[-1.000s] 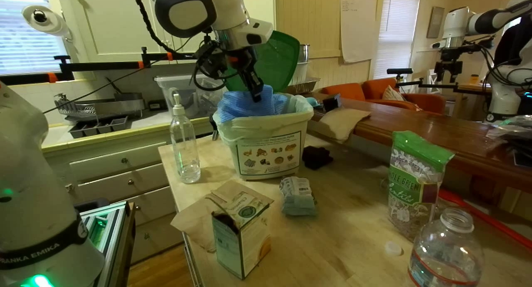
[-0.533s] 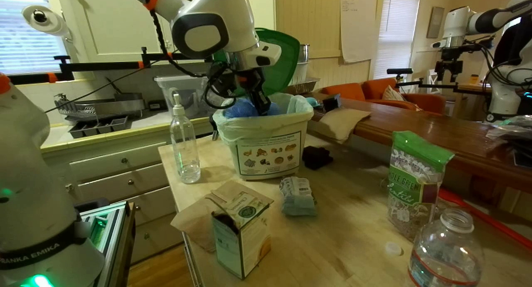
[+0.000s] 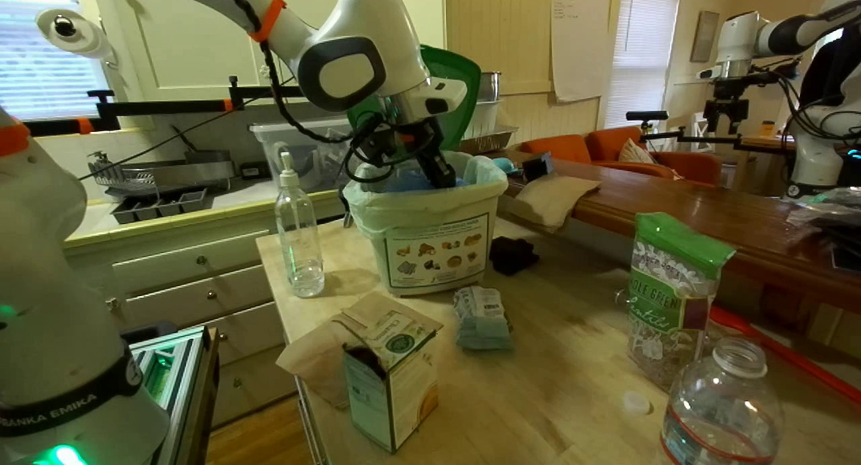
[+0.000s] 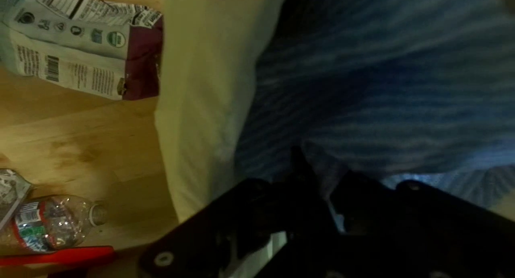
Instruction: Put the blue object into the basket, and then close the basket
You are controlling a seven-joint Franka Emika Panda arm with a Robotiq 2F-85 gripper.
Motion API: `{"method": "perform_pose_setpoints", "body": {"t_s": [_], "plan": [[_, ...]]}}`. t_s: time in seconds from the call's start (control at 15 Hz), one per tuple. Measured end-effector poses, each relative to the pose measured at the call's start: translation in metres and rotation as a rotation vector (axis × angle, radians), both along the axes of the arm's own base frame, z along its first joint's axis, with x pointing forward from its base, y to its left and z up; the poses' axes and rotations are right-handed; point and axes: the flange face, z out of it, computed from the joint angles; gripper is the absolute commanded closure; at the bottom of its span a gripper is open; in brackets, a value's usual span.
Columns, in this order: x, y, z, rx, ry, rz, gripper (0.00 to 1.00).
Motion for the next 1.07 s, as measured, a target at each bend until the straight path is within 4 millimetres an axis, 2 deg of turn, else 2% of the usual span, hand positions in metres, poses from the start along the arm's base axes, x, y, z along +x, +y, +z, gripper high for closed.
{"method": "perform_pose_setpoints", "body": {"t_s": [0.13, 0.4, 0.47, 0.8, 1.07], "plan": [[0.002, -0.001, 0.009, 0.002, -0.015, -0.008, 0.36], [-0.003, 0.0, 0.043, 0.013, -0.04, -0.001, 0.05], [-0.005, 0.001, 0.052, 0.016, -0.038, 0.004, 0.01], [-0.022, 0.002, 0.09, 0.027, -0.016, 0.024, 0.0], [-0.035, -0.01, 0.121, -0.009, 0.007, 0.031, 0.0]]}}
